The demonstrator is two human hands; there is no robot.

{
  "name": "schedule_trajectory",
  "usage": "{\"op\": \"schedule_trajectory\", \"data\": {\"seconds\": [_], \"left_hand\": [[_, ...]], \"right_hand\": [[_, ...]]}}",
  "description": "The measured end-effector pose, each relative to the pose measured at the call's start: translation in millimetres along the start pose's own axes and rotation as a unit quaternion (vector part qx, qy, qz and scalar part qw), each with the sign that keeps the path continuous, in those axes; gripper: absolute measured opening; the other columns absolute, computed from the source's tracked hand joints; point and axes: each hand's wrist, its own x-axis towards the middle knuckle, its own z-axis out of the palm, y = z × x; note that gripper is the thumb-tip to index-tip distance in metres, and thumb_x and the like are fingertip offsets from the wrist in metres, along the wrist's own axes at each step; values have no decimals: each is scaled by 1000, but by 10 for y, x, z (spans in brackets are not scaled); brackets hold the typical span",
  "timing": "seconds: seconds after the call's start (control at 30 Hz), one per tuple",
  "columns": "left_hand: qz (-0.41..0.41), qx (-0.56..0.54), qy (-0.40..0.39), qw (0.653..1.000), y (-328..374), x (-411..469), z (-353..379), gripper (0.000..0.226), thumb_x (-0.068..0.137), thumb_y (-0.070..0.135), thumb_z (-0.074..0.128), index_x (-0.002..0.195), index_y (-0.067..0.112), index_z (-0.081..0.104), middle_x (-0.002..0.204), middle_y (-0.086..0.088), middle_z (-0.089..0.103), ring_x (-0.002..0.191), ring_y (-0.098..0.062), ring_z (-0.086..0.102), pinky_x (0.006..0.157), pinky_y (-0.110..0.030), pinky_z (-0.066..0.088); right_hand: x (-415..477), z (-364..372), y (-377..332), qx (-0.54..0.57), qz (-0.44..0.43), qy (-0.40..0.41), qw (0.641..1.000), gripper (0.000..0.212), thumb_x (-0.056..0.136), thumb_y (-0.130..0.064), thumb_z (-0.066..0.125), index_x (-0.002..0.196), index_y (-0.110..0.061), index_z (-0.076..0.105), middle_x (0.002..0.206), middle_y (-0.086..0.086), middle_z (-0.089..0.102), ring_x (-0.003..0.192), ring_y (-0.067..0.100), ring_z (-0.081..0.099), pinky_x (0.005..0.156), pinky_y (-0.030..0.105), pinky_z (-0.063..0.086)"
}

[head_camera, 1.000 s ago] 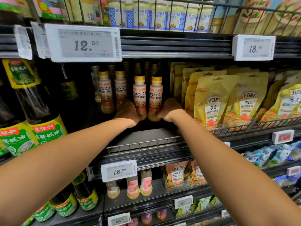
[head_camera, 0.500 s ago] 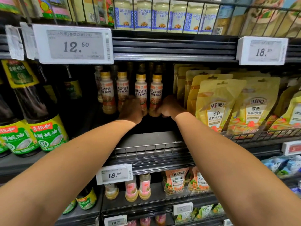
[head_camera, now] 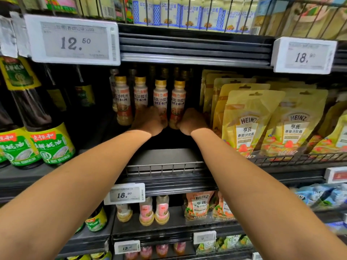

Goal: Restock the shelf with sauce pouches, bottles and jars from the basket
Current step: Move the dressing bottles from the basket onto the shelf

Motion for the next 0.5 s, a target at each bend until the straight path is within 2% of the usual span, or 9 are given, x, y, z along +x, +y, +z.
{"op": "schedule_trajectory", "data": {"seconds": [0.07, 0.17, 0.23, 0.3, 0.37, 0.43, 0.5], "left_hand": [[-2, -2, 16, 1000, 28, -28, -65, 24, 87, 37, 63, 95, 15, 69, 97, -9, 71, 92, -31, 67, 80, -36, 53], [-1, -42, 21, 999, 96, -129, -129, 25, 90, 39, 64, 88, 15, 72, 91, -8, 72, 85, -28, 68, 80, -39, 57], [0, -98, 18, 995, 158, -199, -153, 18, 90, 35, 65, 81, 20, 69, 89, -5, 73, 82, -26, 70, 78, -40, 59], [5, -154, 18, 988, 230, -270, -167, 8, 89, 30, 66, 83, 25, 65, 92, -2, 72, 85, -23, 70, 79, -39, 60], [16, -236, 0, 972, 289, -372, -157, 5, 91, 27, 66, 90, 22, 66, 94, -4, 72, 80, -21, 70, 74, -36, 60], [14, -338, -32, 940, 340, -554, -148, 7, 92, 26, 66, 87, 23, 62, 90, -7, 73, 72, -20, 69, 68, -35, 60], [36, -385, -42, 921, 363, -765, -163, 8, 92, 29, 65, 85, 29, 61, 81, -3, 73, 68, -17, 71, 65, -37, 60]], "right_hand": [[-75, -49, -17, 18, -10, 15, 1000, 36, 90, -33, 71, 117, -9, 69, 115, 13, 71, 106, 30, 68, 75, 26, 43], [-260, -92, -52, 38, -39, 27, 998, 28, 94, -32, 65, 106, -8, 73, 108, 17, 73, 101, 35, 68, 75, 30, 47], [-441, -89, -58, 87, -55, 48, 994, 22, 93, -25, 66, 100, -5, 74, 103, 19, 73, 100, 40, 67, 86, 43, 54], [-631, -90, -24, 158, -49, 71, 984, 7, 87, -18, 70, 92, -13, 74, 90, 12, 71, 97, 40, 67, 86, 52, 56], [-812, -120, 28, 181, -42, 107, 977, 4, 84, -18, 69, 85, -22, 69, 85, 6, 71, 90, 35, 69, 82, 53, 58], [-1024, -184, 46, 199, -39, 139, 969, 7, 86, -18, 69, 83, -24, 66, 80, 5, 71, 83, 32, 70, 77, 54, 58], [-1274, -239, 46, 228, -33, 171, 958, 14, 90, -16, 69, 82, -26, 62, 77, 9, 70, 79, 33, 70, 74, 53, 59]]}}
